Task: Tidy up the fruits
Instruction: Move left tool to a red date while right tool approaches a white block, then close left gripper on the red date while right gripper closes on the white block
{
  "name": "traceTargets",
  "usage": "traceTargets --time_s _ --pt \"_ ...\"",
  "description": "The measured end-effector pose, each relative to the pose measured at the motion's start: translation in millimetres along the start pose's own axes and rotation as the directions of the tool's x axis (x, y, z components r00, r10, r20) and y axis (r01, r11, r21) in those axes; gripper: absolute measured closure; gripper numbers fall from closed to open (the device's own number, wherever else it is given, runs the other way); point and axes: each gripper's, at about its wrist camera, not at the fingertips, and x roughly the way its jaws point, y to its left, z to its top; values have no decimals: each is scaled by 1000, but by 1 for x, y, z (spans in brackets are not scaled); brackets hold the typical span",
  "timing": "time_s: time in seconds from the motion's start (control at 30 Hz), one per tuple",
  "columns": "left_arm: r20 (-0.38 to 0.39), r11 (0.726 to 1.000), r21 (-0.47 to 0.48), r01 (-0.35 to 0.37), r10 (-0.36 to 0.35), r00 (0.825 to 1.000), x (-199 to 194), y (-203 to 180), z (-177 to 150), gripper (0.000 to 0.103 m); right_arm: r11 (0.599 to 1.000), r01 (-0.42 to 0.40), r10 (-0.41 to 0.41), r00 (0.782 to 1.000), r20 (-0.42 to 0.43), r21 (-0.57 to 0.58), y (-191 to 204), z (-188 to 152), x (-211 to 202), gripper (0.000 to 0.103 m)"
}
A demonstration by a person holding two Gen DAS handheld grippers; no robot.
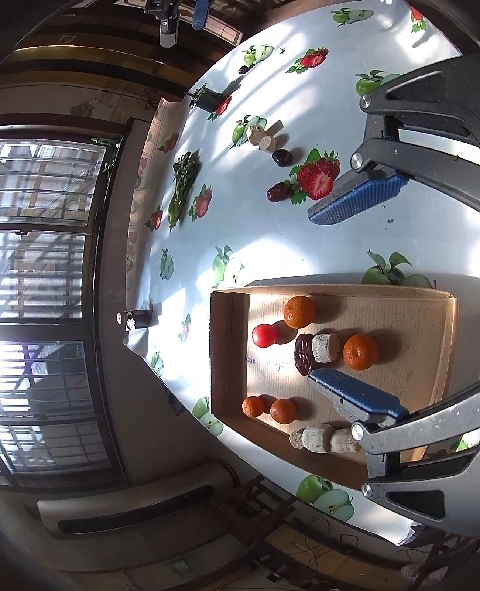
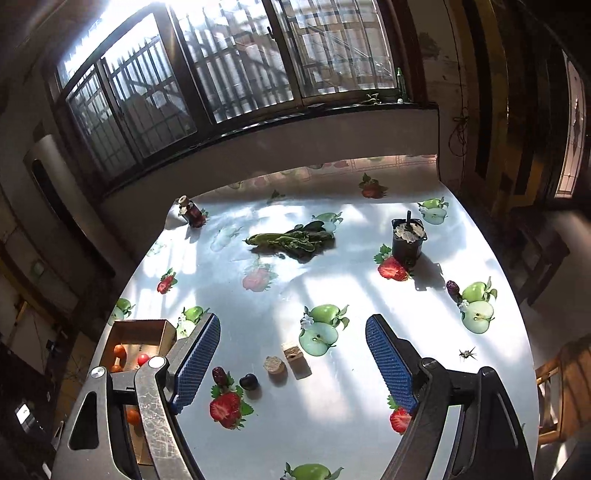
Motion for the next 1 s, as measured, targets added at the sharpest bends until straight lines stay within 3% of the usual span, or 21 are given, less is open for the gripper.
traceTargets --time_s 0.1,0.2,0.27,0.3,0.33,0.4,0.47,0.67,0.8,0.87,1.0 --pt "-27 999 25 29 -29 999 12 -13 9 23 1000 5 -5 999 -49 8 -8 -11 29 19" --pt "-48 996 59 63 -60 997 27 -29 18 23 999 34 -36 994 -101 -19 -9 -23 62 27" --pt "-77 994 53 100 -96 992 42 -38 25 23 998 44 -48 991 -128 -34 -11 -32 86 39" --pt "-99 993 42 112 -107 989 51 -41 28 28 999 37 -42 988 -150 -33 -11 -35 97 46" --pt "-124 991 29 129 -125 984 61 -44 30 39 1000 22 -25 983 -184 -19 -13 -39 111 49" --pt "-177 985 1 170 -167 970 82 -51 35 51 999 -30 34 971 -237 20 -15 -46 134 54" --pt "-217 982 -25 186 -187 958 102 -57 40 54 999 -38 39 965 -260 11 -11 -50 152 64" --pt "-269 973 -67 222 -232 935 149 -78 48 54 999 -37 31 972 -234 -19 -2 -50 178 65" --pt "-296 974 -46 221 -225 928 170 -92 46 66 997 -49 34 974 -223 -60 4 -53 184 65" --pt "-298 970 -50 237 -241 924 176 -96 44 67 995 -43 22 973 -229 -86 6 -56 189 65" --pt "-272 978 24 205 -191 943 179 -108 40 68 995 -49 29 971 -238 -81 3 -58 197 65"
